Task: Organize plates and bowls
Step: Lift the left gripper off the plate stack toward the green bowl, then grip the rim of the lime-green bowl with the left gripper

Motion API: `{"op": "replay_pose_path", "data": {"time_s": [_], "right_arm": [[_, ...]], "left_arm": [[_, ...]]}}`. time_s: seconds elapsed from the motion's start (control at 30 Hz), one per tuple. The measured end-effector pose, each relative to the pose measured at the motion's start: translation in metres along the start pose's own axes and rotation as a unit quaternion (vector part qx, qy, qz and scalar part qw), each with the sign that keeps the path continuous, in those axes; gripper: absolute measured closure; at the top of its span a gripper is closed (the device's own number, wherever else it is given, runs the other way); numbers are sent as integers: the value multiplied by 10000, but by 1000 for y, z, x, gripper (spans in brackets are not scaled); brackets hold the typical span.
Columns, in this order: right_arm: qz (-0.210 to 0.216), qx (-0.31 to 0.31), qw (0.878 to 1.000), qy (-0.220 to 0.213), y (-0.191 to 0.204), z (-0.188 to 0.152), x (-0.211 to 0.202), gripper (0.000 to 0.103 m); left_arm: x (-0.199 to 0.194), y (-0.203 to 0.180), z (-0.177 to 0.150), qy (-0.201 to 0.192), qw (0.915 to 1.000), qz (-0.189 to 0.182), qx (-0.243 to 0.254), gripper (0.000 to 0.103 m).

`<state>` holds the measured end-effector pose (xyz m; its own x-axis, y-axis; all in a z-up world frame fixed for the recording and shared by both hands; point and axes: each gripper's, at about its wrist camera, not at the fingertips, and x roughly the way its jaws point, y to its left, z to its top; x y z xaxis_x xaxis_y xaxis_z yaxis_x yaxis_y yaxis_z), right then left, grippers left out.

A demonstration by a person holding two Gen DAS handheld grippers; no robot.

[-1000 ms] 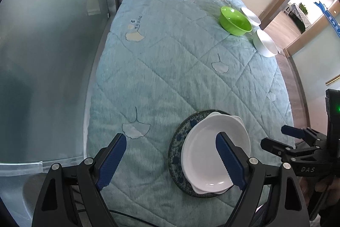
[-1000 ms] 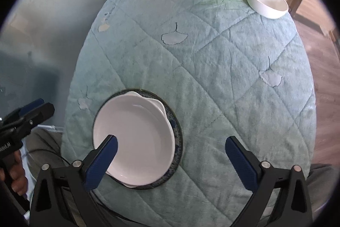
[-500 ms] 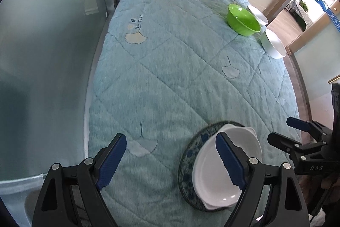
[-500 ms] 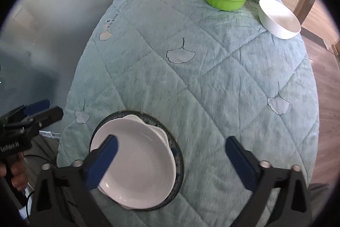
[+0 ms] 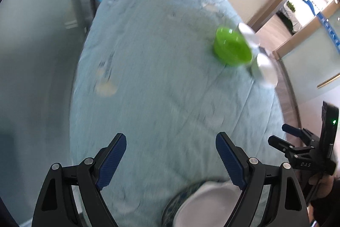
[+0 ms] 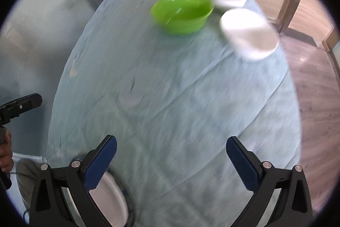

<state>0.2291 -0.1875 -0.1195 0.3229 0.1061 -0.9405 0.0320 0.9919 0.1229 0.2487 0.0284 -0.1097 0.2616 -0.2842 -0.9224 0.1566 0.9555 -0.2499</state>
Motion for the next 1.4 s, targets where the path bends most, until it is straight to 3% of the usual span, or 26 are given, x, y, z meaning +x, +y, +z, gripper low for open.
{"op": "replay_pose_path", "data": {"time_s": [0.27, 0.6, 0.87, 0.97, 1.1, 1.17, 1.23, 1.27, 1.4], "right_arm": [[-95, 55, 9985, -530, -43, 51, -20, 1], [84, 112, 9975, -686, -65, 99, -25, 1], [316, 397, 9986, -138, -77, 180, 15, 1], [421, 449, 9980, 167, -75, 204, 45, 1], [214, 490, 9967, 614, -73, 219, 86, 15], [70, 450, 9971, 612, -71, 223, 94, 20], [63, 437, 9967, 682, -69, 227, 100, 35], [81, 491, 9958, 762, -69, 227, 104, 49], [-78, 493, 9946, 911, -66, 229, 114, 74]], "left_arm": [[9, -29, 90, -205, 9988, 25, 450, 17], [54, -64, 163, 1, 9973, -124, 728, 17], [124, -88, 219, 433, 9952, -416, 770, 17], [157, -93, 227, 629, 9947, -254, 771, 17], [195, -96, 229, 884, 9934, -238, 698, 23], [210, -99, 231, 989, 9922, -283, 705, 30], [221, -104, 232, 1066, 9909, -346, 743, 38], [225, -105, 232, 1101, 9904, -359, 755, 41], [231, -107, 232, 1136, 9905, -352, 693, 64]]}}
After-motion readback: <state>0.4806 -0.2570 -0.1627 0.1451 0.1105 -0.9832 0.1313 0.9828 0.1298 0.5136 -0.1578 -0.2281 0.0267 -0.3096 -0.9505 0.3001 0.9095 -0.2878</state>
